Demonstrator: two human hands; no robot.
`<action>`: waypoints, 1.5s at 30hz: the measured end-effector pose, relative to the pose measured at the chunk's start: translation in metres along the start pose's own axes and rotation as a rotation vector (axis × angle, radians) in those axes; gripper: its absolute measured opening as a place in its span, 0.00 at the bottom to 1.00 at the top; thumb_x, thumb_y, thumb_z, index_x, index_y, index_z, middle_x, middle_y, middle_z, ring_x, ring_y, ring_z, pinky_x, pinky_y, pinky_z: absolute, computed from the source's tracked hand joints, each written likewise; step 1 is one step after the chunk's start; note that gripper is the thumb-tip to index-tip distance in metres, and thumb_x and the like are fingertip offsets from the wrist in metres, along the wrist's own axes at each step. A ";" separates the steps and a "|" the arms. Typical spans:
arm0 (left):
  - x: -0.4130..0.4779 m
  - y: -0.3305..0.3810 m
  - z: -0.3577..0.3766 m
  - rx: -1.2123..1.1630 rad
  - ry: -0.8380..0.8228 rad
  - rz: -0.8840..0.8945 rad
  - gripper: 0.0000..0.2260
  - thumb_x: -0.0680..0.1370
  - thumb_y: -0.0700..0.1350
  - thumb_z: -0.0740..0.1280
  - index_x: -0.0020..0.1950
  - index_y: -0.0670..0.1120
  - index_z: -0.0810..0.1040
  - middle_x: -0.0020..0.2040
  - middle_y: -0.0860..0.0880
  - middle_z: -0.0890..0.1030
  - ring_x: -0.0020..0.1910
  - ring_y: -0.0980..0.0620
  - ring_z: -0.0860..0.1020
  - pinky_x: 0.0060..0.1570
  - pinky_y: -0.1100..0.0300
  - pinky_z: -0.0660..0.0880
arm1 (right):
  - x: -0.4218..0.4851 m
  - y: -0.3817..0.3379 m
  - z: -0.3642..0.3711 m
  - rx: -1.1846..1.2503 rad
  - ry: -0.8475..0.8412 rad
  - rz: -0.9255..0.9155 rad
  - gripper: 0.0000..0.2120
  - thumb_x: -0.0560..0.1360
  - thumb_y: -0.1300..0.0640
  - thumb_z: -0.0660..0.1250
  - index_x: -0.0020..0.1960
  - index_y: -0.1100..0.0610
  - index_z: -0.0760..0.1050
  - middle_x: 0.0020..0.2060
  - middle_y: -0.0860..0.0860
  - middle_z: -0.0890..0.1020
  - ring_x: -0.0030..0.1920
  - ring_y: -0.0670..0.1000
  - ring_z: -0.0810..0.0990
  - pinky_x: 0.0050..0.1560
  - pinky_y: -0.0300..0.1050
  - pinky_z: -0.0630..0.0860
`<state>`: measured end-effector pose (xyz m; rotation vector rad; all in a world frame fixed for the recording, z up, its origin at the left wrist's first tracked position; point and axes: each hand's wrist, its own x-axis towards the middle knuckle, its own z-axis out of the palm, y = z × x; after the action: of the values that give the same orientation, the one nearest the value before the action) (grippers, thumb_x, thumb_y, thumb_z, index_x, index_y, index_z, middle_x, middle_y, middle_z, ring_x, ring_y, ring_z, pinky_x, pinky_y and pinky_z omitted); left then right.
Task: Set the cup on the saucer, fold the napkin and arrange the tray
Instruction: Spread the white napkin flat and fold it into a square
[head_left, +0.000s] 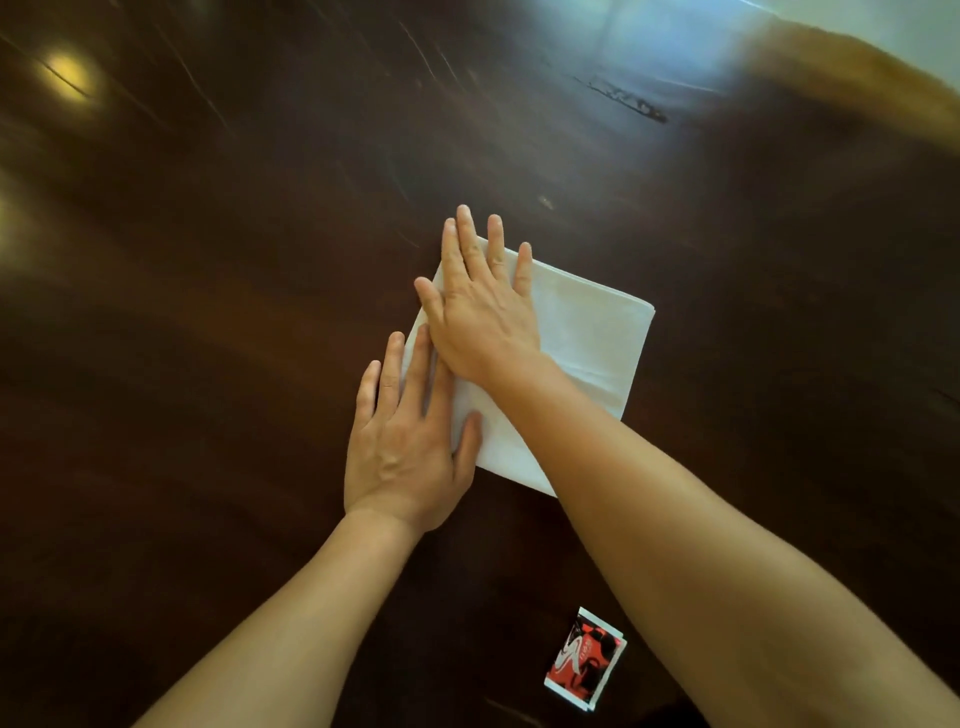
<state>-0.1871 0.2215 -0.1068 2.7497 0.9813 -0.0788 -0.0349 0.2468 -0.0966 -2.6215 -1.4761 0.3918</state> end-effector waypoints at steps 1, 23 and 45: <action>0.000 0.000 0.000 0.000 0.000 0.005 0.31 0.83 0.59 0.49 0.82 0.45 0.48 0.83 0.44 0.48 0.81 0.42 0.47 0.79 0.45 0.50 | -0.005 -0.002 -0.001 0.032 0.018 0.033 0.31 0.84 0.42 0.42 0.81 0.56 0.41 0.82 0.51 0.42 0.80 0.55 0.35 0.78 0.59 0.34; 0.001 0.002 0.002 0.062 -0.024 0.002 0.31 0.81 0.56 0.49 0.82 0.45 0.49 0.83 0.45 0.47 0.81 0.40 0.46 0.78 0.44 0.49 | -0.096 0.106 0.003 -0.101 -0.058 0.211 0.36 0.81 0.37 0.39 0.81 0.56 0.37 0.81 0.50 0.39 0.80 0.54 0.35 0.79 0.59 0.36; 0.061 0.019 -0.055 -0.068 0.028 -0.068 0.19 0.79 0.52 0.63 0.64 0.41 0.73 0.63 0.38 0.73 0.60 0.35 0.71 0.58 0.41 0.68 | -0.066 0.135 -0.070 0.111 -0.135 0.363 0.30 0.74 0.47 0.73 0.72 0.54 0.68 0.71 0.54 0.66 0.70 0.60 0.63 0.64 0.58 0.71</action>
<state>-0.1288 0.2576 -0.0572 2.6633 1.0647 -0.0183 0.0633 0.1226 -0.0480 -2.8154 -0.9682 0.6747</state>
